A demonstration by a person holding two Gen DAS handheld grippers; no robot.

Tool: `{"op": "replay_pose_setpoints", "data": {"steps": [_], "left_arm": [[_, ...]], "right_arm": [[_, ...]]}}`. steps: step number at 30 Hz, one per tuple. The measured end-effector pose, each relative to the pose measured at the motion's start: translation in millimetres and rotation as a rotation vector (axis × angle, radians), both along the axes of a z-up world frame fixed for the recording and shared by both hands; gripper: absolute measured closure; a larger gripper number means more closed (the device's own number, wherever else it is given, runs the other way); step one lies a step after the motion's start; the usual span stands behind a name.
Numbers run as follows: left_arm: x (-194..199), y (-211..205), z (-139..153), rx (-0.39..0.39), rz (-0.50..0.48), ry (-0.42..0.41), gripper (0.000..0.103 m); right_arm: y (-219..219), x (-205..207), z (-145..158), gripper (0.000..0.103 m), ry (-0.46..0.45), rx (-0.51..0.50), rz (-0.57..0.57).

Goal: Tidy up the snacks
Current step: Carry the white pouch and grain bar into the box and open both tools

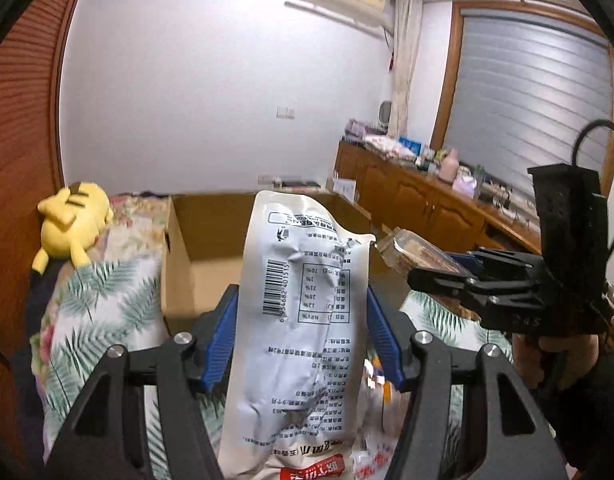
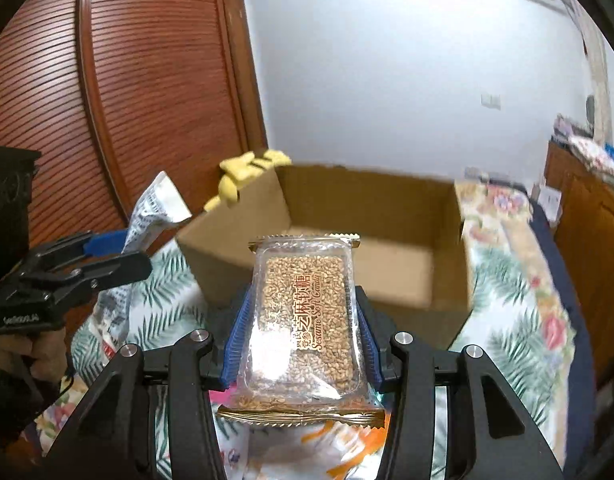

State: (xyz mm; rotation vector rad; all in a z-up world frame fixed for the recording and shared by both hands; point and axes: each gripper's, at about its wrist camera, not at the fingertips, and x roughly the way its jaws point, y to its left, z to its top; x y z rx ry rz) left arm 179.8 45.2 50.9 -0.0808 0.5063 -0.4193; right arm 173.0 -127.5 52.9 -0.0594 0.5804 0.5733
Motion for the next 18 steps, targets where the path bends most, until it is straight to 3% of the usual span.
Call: {"op": "replay_pose_setpoints", "data": {"steps": [7, 18], "left_arm": [[41.0, 3.4, 24.9, -0.004, 0.001, -0.042, 0.043], [96.5, 2.0, 27.9, -0.004, 0.009, -0.034, 0.042]], "right_arm": [[1.9, 24.0, 30.8, 0.054, -0.061, -0.012, 0.002], [14.2, 68.0, 37.3, 0.054, -0.091, -0.038, 0.008]]}}
